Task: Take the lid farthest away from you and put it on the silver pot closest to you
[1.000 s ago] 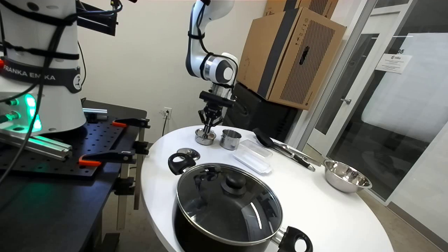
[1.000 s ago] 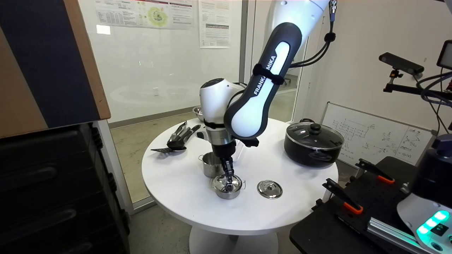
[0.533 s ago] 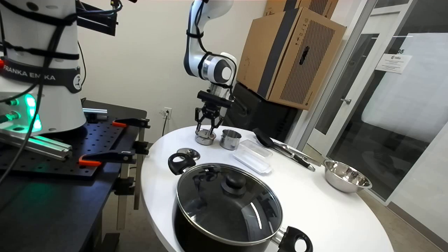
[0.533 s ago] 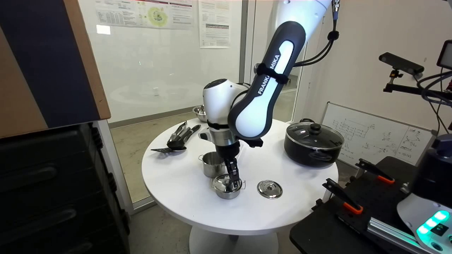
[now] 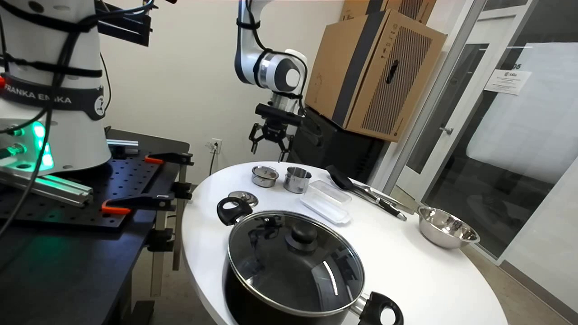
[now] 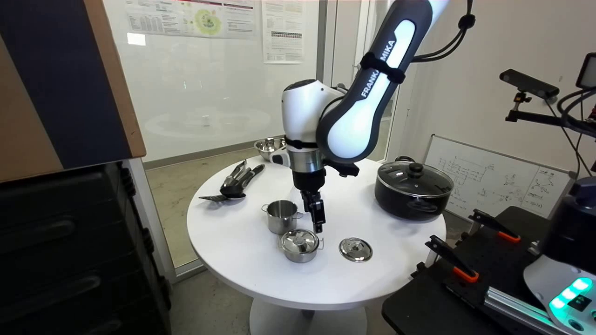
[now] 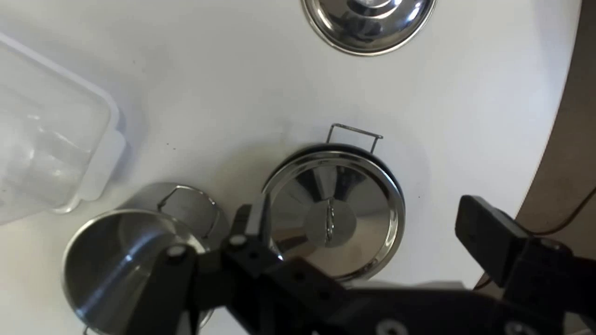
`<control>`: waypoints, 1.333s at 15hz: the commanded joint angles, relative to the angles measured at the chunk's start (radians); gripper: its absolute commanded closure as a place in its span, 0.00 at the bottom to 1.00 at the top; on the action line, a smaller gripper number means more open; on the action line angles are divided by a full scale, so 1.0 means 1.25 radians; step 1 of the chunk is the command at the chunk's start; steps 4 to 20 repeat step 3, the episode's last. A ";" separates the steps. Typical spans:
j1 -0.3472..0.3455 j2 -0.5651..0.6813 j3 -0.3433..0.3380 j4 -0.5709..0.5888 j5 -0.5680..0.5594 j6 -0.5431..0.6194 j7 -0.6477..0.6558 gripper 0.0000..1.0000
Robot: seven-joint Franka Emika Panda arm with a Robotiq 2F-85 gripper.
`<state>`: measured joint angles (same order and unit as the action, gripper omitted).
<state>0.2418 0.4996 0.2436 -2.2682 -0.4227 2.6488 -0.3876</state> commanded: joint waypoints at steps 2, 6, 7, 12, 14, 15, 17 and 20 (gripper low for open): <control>-0.005 -0.037 0.001 -0.025 0.014 0.014 -0.005 0.00; -0.008 -0.051 0.002 -0.035 0.018 0.016 -0.005 0.00; -0.008 -0.051 0.002 -0.035 0.018 0.016 -0.005 0.00; -0.008 -0.051 0.002 -0.035 0.018 0.016 -0.005 0.00; -0.008 -0.051 0.002 -0.035 0.018 0.016 -0.005 0.00; -0.008 -0.051 0.002 -0.035 0.018 0.016 -0.005 0.00; -0.008 -0.051 0.002 -0.035 0.018 0.016 -0.005 0.00; -0.008 -0.051 0.002 -0.035 0.018 0.016 -0.005 0.00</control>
